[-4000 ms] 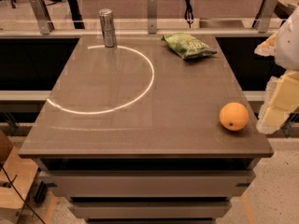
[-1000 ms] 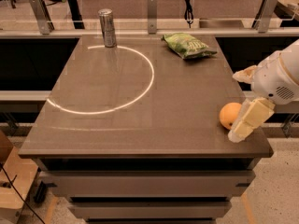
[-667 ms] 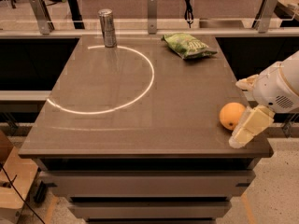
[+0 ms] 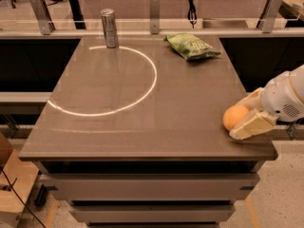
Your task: Move orange near redbull can
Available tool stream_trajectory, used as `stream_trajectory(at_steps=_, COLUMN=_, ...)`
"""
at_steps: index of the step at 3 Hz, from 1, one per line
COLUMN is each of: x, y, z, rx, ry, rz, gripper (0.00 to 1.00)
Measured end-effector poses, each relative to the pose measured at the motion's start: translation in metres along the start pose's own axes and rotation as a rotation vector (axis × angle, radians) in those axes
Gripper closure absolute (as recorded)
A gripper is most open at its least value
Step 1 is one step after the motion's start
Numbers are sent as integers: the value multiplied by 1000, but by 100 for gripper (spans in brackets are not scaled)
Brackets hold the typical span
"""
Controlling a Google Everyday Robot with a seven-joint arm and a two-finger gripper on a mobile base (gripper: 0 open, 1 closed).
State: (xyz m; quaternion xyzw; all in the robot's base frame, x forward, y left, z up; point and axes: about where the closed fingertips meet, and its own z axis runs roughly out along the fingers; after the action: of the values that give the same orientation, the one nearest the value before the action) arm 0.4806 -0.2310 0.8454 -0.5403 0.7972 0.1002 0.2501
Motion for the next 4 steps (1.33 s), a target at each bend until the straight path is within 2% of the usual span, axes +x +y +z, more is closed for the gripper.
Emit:
stream_trajectory(at_steps=2, x=-15, y=-3, z=1, rx=-22, ry=-58, rz=28, gripper=88)
stream_trajectory(at_steps=3, x=-54, y=-18, z=-30, rx=33, ry=-108, rz=-25, gripper=100)
stream_trajectory(at_steps=4, x=-110, y=-42, z=-74, rx=112, ry=-187, rz=-122, gripper=100)
